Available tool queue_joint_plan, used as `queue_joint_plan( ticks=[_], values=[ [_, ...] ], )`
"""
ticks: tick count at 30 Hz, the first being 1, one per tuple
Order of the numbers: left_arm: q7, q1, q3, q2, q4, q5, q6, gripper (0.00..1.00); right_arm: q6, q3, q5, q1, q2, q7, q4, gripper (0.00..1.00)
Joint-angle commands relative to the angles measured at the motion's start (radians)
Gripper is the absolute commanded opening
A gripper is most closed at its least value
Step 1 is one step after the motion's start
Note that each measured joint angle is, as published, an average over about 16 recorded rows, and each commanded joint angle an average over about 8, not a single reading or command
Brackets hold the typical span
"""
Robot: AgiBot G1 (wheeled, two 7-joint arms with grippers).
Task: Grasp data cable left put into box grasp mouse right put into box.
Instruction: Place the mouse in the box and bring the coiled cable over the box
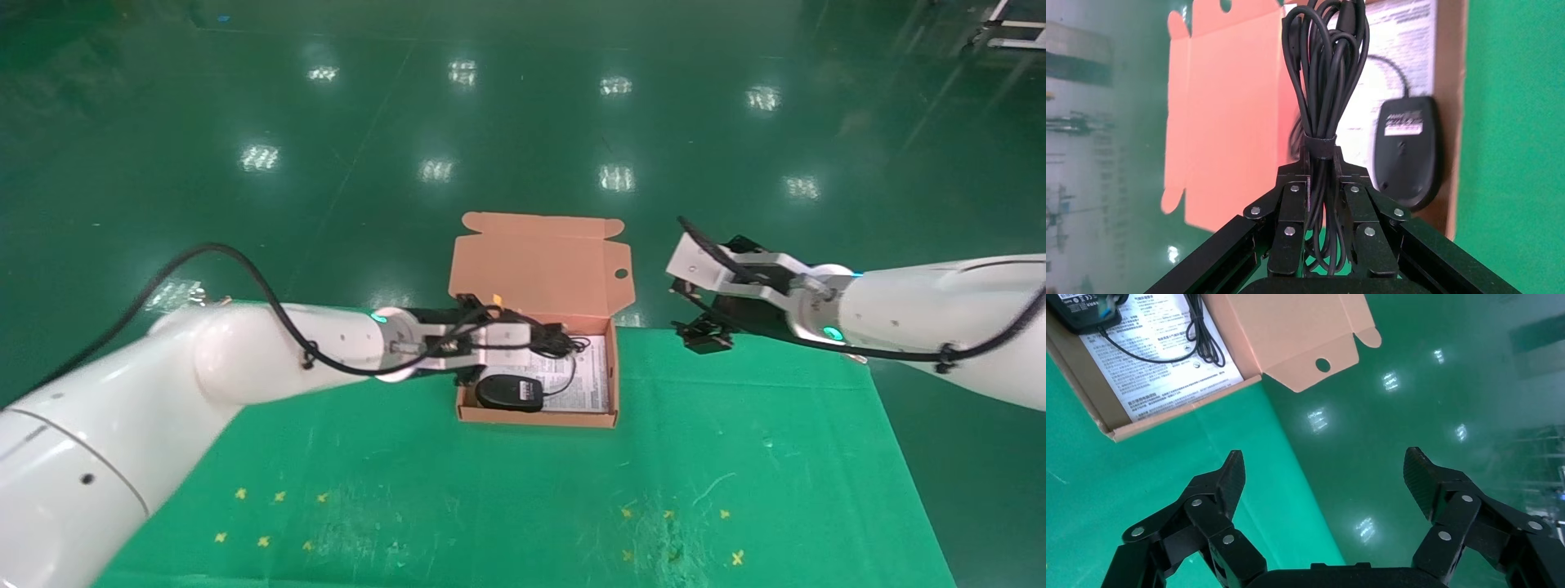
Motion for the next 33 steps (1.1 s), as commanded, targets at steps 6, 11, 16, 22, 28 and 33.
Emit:
queue_joint_plan(
  ticks=[6, 11, 16, 22, 28, 33],
  values=[
    [0.069, 0.025, 0.058, 0.013, 0.015, -0.106, -0.054, 0.00, -0.022, 0.003, -0.037, 0.002, 0.053, 0.045, 0.074, 1.00],
    [0.081, 0.030, 0.114, 0.015, 0.014, -0.167, -0.089, 0.00, -0.037, 0.005, -0.054, 0.006, 0.079, 0.063, 0.114, 1.00],
    [0.083, 0.025, 0.164, 0.015, 0.015, -0.220, -0.117, 0.00, -0.049, 0.007, -0.067, 0.013, 0.098, 0.072, 0.143, 1.00],
    [0.084, 0.018, 0.212, 0.015, 0.011, -0.270, -0.142, 0.13, -0.060, 0.008, -0.074, 0.019, 0.111, 0.078, 0.161, 1.00],
    [0.083, 0.015, 0.238, 0.017, 0.009, -0.303, -0.151, 0.88, -0.065, 0.008, -0.077, 0.021, 0.117, 0.081, 0.170, 1.00],
    [0.083, 0.015, 0.239, 0.017, 0.008, -0.305, -0.152, 1.00, -0.066, 0.008, -0.077, 0.021, 0.117, 0.081, 0.170, 1.00]
  ],
)
